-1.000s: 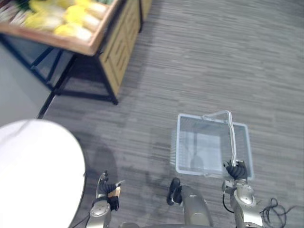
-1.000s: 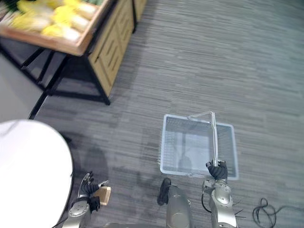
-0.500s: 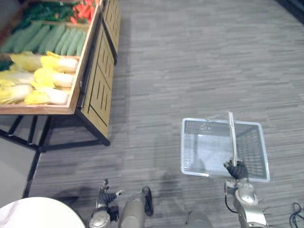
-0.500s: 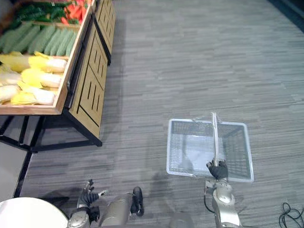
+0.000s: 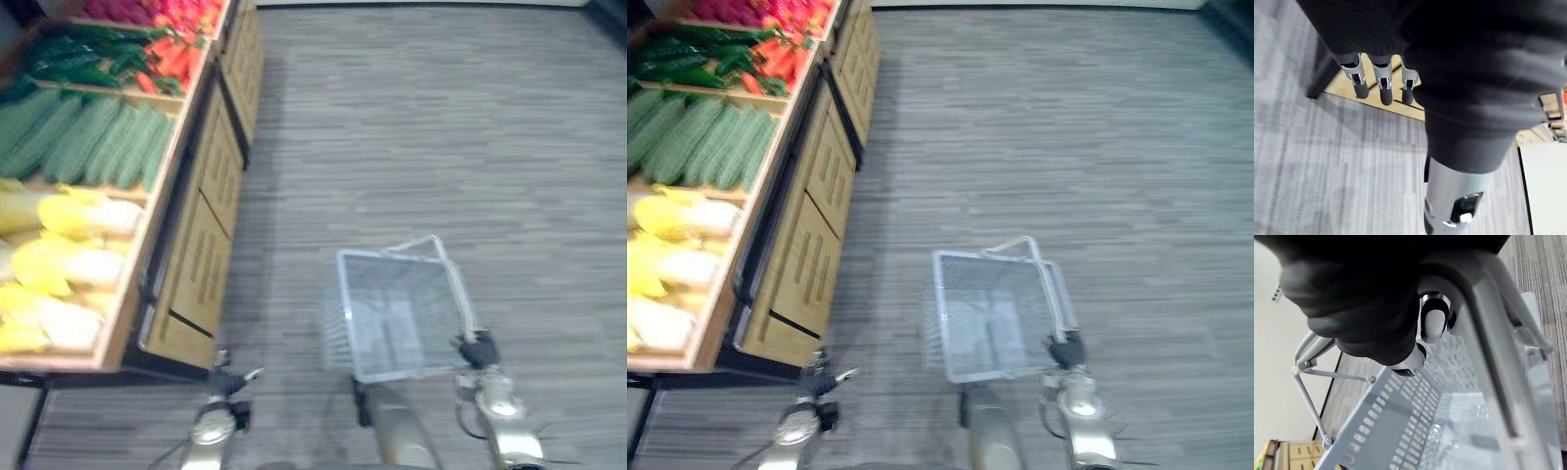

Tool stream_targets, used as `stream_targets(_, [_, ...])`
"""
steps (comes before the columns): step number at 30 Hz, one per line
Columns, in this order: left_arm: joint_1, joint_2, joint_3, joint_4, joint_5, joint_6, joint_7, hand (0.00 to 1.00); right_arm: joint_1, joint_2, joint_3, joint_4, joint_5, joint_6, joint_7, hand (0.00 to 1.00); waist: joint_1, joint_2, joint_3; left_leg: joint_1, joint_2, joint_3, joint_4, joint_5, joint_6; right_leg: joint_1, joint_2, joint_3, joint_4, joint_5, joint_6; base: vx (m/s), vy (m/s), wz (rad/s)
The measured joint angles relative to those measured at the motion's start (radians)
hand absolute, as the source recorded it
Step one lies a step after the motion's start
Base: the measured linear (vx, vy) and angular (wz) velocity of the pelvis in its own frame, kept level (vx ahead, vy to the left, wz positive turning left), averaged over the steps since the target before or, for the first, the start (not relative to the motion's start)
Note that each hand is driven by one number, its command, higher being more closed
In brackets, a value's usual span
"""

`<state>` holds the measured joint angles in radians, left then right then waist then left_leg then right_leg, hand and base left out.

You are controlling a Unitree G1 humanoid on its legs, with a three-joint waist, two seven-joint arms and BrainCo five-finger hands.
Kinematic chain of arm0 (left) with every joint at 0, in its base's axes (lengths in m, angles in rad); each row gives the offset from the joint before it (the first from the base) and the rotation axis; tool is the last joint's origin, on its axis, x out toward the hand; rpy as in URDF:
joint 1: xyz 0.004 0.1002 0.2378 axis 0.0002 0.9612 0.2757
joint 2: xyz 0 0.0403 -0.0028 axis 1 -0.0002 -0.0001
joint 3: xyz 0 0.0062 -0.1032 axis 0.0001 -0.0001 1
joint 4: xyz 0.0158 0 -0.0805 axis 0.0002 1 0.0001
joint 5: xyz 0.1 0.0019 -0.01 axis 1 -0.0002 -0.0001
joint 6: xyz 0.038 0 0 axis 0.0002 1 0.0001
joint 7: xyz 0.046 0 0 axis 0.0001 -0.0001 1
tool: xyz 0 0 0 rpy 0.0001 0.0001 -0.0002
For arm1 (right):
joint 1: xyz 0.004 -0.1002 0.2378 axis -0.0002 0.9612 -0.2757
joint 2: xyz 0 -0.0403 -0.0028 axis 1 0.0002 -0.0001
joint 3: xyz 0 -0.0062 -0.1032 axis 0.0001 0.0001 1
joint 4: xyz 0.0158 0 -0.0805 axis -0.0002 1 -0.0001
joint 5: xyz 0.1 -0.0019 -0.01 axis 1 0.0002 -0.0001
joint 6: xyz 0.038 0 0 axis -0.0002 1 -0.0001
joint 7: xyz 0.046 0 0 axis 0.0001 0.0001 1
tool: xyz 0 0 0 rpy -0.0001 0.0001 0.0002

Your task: Pick vegetable in the basket

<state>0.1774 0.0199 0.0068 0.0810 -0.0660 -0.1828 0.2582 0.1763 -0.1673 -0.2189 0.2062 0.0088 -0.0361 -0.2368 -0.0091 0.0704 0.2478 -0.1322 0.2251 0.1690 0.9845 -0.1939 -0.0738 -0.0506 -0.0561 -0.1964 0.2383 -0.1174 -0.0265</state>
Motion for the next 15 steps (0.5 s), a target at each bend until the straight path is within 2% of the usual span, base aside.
stream_targets(1, [-0.004,0.000,0.001,-0.022,0.003,-0.002,0.011,0.00,-0.009,-0.003,-0.020,0.001,0.019,-0.006,-0.001,1.00,0.001,0.000,0.000,-0.063,-0.001,0.057,-0.064,-0.048,0.010,0.037,-0.017,-0.031,-0.025,-0.001,0.015,0.45,-0.001,0.70])
stream_targets(2, [-0.005,-0.001,0.002,-0.037,0.010,-0.002,0.020,0.00,-0.014,-0.004,-0.041,0.006,0.022,-0.008,-0.001,1.00,0.001,0.001,0.000,-0.088,-0.006,0.106,-0.148,-0.058,0.018,0.070,-0.027,-0.055,-0.037,-0.009,0.031,0.38,0.036,0.64])
stream_targets(3, [-0.011,-0.003,0.002,-0.049,0.019,-0.002,0.027,0.00,-0.014,-0.005,-0.048,0.008,0.022,-0.009,-0.001,1.00,0.003,0.001,-0.001,-0.103,-0.016,0.142,-0.215,-0.058,0.018,0.091,-0.036,-0.073,-0.042,-0.019,0.043,0.40,0.078,0.73])
stream_targets(4, [-0.007,-0.012,0.003,-0.071,0.041,-0.002,0.038,0.00,-0.009,-0.012,-0.071,0.016,0.022,-0.016,-0.001,1.00,0.004,0.004,-0.002,-0.112,-0.036,0.219,-0.365,-0.034,0.012,0.135,-0.052,-0.109,-0.046,-0.043,0.069,0.43,0.113,0.92])
stream_targets(5, [0.004,-0.022,0.001,-0.104,0.062,-0.002,0.053,0.00,0.013,-0.022,-0.090,0.021,0.022,-0.024,-0.001,1.00,0.002,0.021,-0.015,-0.114,-0.051,0.333,-0.493,0.069,0.108,0.172,-0.051,-0.144,-0.040,-0.079,0.103,0.44,0.131,1.05])
stream_targets(6, [0.007,-0.020,0.004,-0.119,0.075,-0.002,0.057,0.00,0.022,-0.017,-0.096,0.036,0.022,-0.026,-0.002,1.00,0.000,0.013,-0.029,-0.089,-0.062,0.376,-0.513,0.056,0.144,0.186,-0.062,-0.162,-0.030,-0.102,0.117,0.45,0.122,1.26])
stream_targets(7, [0.009,-0.023,0.005,-0.151,0.093,-0.002,0.074,0.00,0.029,-0.018,-0.103,0.071,0.022,-0.027,-0.001,1.00,-0.003,-0.010,-0.048,-0.070,-0.109,0.391,-0.563,0.038,0.175,0.191,-0.091,-0.188,-0.015,-0.118,0.130,0.54,0.178,1.17])
stream_targets(8, [0.019,-0.026,0.010,-0.196,0.121,-0.002,0.078,0.00,0.025,-0.016,-0.107,0.095,0.021,-0.027,-0.001,1.00,0.001,-0.016,-0.050,-0.062,-0.140,0.373,-0.593,0.006,0.217,0.204,-0.105,-0.189,-0.012,-0.126,0.137,0.45,0.145,1.09])
stream_targets(9, [0.022,-0.026,0.012,-0.211,0.134,-0.002,0.080,0.00,0.017,-0.012,-0.108,0.109,0.020,-0.026,-0.001,1.00,0.002,-0.023,-0.051,-0.061,-0.158,0.361,-0.597,0.001,0.224,0.208,-0.116,-0.189,-0.002,-0.134,0.139,0.42,0.141,0.83])
stream_targets(10, [0.023,-0.030,0.018,-0.223,0.163,-0.001,0.088,0.00,0.009,-0.010,-0.108,0.135,0.018,-0.023,0.000,1.00,0.006,-0.034,-0.047,-0.049,-0.184,0.347,-0.607,-0.003,0.229,0.210,-0.134,-0.190,0.043,-0.145,0.158,0.32,0.060,0.87])
stream_targets(12, [0.040,-0.035,0.029,-0.237,0.244,0.002,0.111,0.00,0.005,-0.005,-0.105,0.205,0.013,-0.021,0.006,1.00,0.003,-0.038,-0.046,0.030,-0.240,0.275,-0.651,-0.032,0.219,0.179,-0.194,-0.188,0.307,-0.140,0.156,0.47,0.061,1.20])
stream_targets(13, [0.040,-0.027,0.030,-0.240,0.292,0.004,0.125,0.00,0.021,0.007,-0.102,0.224,0.013,-0.020,0.007,1.00,-0.011,-0.043,-0.045,0.072,-0.263,0.206,-0.670,-0.044,0.217,0.122,-0.221,-0.150,0.507,-0.133,0.127,0.38,-0.020,1.28])
stream_targets(14, [0.040,-0.025,0.029,-0.241,0.309,0.004,0.133,0.00,0.026,0.009,-0.096,0.235,0.013,-0.020,0.007,1.00,-0.020,-0.043,-0.046,0.086,-0.265,0.180,-0.670,-0.050,0.217,0.088,-0.217,-0.112,0.576,-0.153,0.109,0.36,-0.099,1.53])
stream_targets(15, [0.047,-0.023,0.033,-0.257,0.336,0.009,0.149,0.00,0.028,0.016,-0.078,0.243,0.013,-0.020,0.013,1.00,-0.031,-0.042,-0.046,0.107,-0.263,0.125,-0.673,-0.052,0.217,0.004,-0.179,-0.022,0.645,-0.192,0.106,0.34,-0.141,1.10])
